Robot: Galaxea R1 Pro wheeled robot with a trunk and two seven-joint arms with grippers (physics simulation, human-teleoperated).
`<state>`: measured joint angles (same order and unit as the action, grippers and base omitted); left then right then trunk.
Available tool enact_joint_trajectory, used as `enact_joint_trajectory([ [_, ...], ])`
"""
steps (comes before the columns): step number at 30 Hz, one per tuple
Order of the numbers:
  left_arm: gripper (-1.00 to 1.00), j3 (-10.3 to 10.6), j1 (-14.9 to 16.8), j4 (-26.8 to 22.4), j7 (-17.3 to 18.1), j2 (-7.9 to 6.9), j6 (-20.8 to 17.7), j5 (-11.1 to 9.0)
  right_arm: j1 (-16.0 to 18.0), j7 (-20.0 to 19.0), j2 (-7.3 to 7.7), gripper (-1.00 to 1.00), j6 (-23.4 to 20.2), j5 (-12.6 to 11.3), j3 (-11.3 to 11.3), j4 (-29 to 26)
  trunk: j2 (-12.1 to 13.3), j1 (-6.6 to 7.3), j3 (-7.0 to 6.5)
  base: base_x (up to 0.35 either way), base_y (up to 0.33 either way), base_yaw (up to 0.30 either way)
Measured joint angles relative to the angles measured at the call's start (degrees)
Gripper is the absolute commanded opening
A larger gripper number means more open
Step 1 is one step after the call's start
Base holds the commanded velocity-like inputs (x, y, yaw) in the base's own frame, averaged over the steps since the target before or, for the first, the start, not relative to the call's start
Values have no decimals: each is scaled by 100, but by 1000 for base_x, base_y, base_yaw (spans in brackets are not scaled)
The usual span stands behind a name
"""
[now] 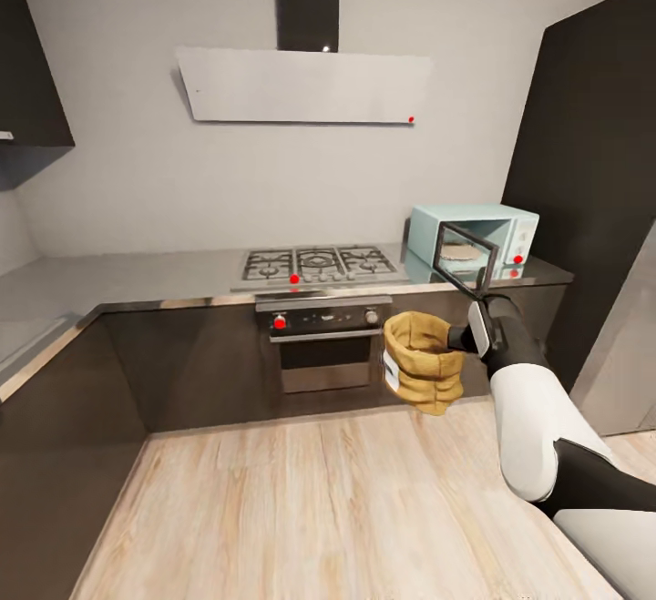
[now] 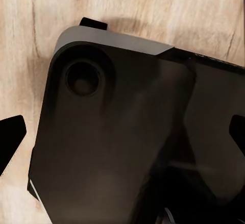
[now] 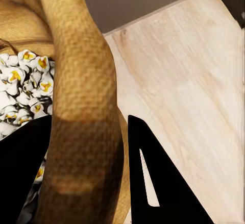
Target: In the kitchen, take the popcorn bag from the countertop, put it into the microwave, and heat it until the popcorn is cooked so the cooked popcorn ends up inside the bag.
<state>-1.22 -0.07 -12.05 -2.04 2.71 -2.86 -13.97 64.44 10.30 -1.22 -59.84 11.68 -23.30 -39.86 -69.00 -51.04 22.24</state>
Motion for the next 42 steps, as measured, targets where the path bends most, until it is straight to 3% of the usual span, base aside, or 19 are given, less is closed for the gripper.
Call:
enact_joint_trajectory([
  [14, 100, 2, -1, -1, 0, 0, 0, -1, 1, -10, 143, -100, 4, 16, -14, -2, 0, 0, 0, 0, 0, -294],
  [29, 100, 7, -1, 2, 0, 1, -2, 2, 1, -10, 152, -100, 4, 11, -13, -2, 0, 0, 0, 4, 0, -294],
  [42, 100, 8, -1, 10, 4, 0, 0, 9, -3, -13, 160, -100, 3, 28, -22, -2, -1, 2, 0, 213, -162, -294],
])
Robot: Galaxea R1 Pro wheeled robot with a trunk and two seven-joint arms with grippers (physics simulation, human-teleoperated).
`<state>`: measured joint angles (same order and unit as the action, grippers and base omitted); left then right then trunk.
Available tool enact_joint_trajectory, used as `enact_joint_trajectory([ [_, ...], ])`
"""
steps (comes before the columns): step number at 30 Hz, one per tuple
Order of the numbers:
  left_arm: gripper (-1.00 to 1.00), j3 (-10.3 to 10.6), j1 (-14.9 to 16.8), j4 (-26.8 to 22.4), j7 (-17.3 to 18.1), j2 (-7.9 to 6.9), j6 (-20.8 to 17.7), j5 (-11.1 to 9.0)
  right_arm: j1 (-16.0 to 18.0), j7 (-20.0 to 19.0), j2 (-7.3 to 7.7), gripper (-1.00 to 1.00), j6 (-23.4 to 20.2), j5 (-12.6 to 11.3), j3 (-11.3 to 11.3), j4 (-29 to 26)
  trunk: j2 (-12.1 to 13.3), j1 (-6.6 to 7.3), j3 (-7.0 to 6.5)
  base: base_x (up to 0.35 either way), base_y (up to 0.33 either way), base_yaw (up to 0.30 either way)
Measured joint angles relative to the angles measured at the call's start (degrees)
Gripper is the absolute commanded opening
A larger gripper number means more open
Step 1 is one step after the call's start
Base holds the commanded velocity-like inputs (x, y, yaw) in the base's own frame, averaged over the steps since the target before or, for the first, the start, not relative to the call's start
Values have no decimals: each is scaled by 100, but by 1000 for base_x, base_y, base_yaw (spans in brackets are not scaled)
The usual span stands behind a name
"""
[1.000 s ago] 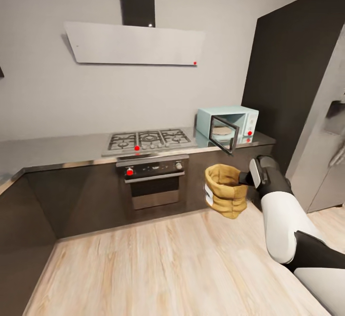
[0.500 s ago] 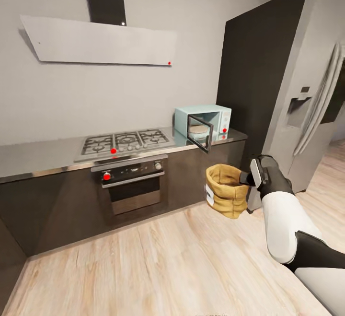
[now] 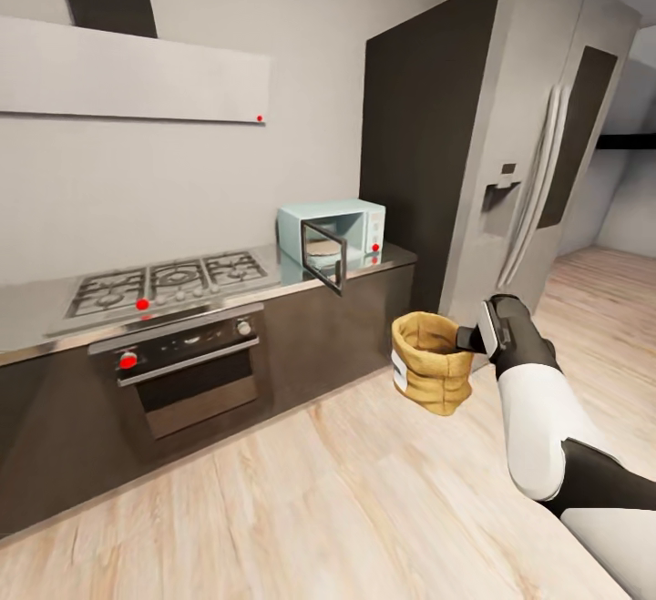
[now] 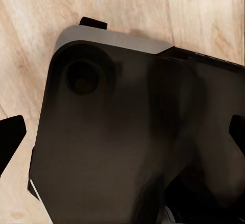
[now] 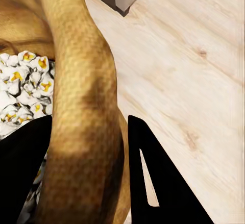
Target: In the kitchen, take the popcorn bag from the countertop, put it into the microwave, and heat it until the popcorn is cooked so the cooked popcorn ends up inside the bag.
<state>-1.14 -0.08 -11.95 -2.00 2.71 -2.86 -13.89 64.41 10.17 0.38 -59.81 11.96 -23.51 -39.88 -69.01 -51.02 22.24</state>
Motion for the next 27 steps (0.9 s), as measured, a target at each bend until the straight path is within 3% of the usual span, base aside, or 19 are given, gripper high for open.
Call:
enact_joint_trajectory([
  [12, 100, 0, 0, 7, -1, -7, -11, -5, 0, 1, -7, -100, 0, -2, 7, 0, 0, 1, 1, 235, -195, -288],
  [16, 100, 0, 0, 8, -1, -78, -58, -16, 2, -1, -4, -100, 1, 9, 7, 0, 0, 1, 1, 245, -195, -42],
  [27, 100, 0, 0, 16, -1, -97, -64, -24, 4, 0, -9, -100, 1, 2, 7, 1, 0, 1, 1, 279, -171, -1],
])
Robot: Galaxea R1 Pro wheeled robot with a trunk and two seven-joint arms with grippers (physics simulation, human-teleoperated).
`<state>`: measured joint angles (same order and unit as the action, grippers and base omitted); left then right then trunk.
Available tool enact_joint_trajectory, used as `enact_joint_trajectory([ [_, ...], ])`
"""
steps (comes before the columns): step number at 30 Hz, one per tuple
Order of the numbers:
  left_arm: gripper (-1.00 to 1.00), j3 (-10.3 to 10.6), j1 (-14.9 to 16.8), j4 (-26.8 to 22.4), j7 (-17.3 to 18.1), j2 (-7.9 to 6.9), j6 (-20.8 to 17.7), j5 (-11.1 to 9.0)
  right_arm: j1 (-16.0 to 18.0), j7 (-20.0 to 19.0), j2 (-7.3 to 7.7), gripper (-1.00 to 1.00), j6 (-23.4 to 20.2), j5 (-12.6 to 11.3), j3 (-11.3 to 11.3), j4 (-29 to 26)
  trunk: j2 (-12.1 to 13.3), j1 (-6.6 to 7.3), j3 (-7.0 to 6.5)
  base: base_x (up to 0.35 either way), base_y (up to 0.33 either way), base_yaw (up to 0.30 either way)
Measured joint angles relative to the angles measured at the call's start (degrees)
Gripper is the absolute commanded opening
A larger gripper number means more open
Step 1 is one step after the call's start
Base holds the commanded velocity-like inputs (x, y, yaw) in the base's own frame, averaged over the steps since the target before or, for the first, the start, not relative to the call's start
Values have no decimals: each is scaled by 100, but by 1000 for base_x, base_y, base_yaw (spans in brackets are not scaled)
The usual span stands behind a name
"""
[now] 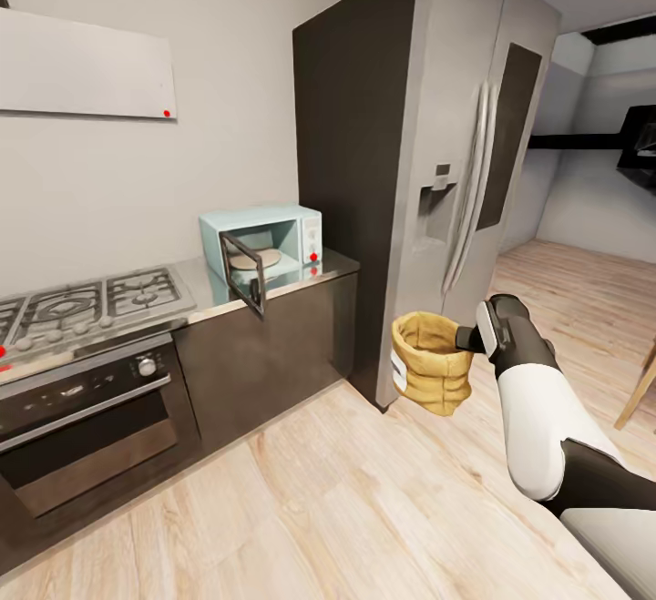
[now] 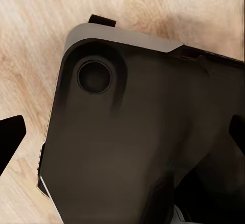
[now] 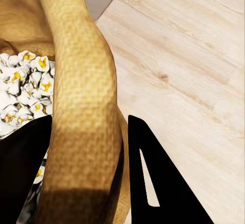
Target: In the kitchen, take the popcorn bag from the countertop, put it into the microwave, and heat it until the popcorn is cooked so the cooked popcorn ends up inside the bag.
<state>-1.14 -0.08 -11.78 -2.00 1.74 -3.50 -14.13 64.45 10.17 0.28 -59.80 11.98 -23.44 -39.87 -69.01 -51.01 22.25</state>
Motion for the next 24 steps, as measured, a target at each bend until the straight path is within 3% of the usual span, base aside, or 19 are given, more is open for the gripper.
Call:
enact_joint_trajectory([
  [5, 100, 0, 0, 0, 0, 7, 0, 1, -3, 1, 0, -100, 0, -11, 0, 4, 0, 0, 0, 292, -146, 0],
  [11, 100, -12, 0, -6, -5, -2, 50, -1, -83, 32, -52, -100, 1, 14, 57, 166, 1, -3, 0, 0, 0, 0],
  [24, 100, -7, 0, -4, -5, -19, 48, -71, -161, 26, -2, -100, 136, 133, 53, 169, 0, -1, 0, 34, -18, 0],
])
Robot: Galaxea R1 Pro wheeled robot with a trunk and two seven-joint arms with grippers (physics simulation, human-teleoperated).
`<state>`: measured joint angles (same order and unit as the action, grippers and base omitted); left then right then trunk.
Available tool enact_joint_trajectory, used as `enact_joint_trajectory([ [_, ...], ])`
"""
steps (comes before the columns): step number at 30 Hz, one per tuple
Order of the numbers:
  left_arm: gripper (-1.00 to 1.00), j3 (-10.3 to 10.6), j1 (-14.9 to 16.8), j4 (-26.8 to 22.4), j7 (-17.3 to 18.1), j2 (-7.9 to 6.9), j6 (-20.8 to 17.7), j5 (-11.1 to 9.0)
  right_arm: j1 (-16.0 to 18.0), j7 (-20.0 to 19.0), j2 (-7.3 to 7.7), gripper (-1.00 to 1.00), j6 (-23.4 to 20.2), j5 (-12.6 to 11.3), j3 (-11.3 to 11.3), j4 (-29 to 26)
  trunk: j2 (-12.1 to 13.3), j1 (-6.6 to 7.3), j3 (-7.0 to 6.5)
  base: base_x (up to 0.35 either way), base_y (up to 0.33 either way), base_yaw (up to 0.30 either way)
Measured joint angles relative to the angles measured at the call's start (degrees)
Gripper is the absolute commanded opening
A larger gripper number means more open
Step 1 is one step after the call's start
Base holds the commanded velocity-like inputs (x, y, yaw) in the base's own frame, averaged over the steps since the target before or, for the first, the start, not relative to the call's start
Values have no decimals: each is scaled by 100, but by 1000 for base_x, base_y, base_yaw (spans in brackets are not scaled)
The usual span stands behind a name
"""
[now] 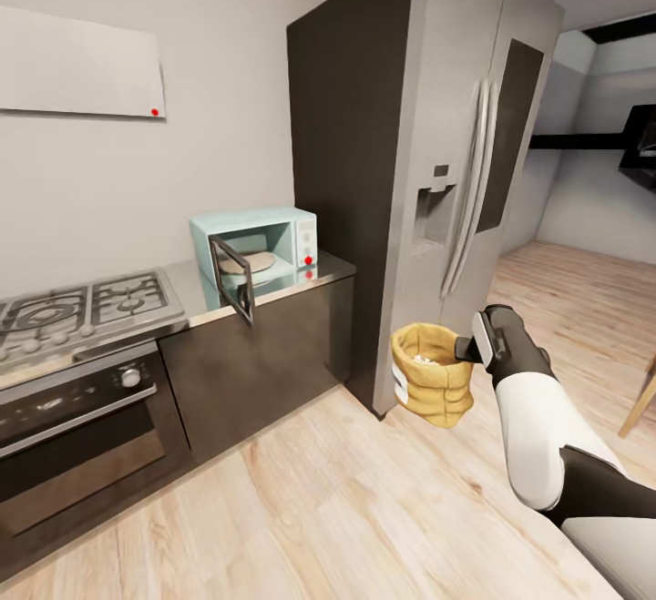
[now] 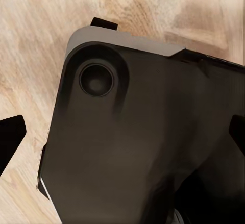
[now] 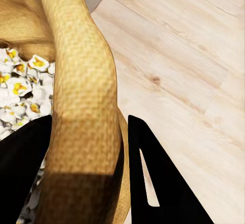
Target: In the kitchen, take the popcorn bag from the countertop, put it into the microwave, and heat it until the popcorn is cooked so the cooked popcorn ends up inside the bag.
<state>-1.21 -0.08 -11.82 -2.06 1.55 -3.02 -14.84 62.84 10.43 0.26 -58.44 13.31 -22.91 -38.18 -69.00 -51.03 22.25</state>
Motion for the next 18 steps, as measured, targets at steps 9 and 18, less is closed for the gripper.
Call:
enact_joint_trajectory([
  [9, 100, 0, 0, 11, -2, 0, 0, -24, -3, -19, -32, -100, -6, 296, 5, -11, 0, 1, 0, 225, -193, 0],
  [18, 100, 0, 0, 12, -3, 1, -8, -24, -4, -26, -26, -100, -11, 355, -4, -23, 0, 1, 0, 222, -210, 0],
])
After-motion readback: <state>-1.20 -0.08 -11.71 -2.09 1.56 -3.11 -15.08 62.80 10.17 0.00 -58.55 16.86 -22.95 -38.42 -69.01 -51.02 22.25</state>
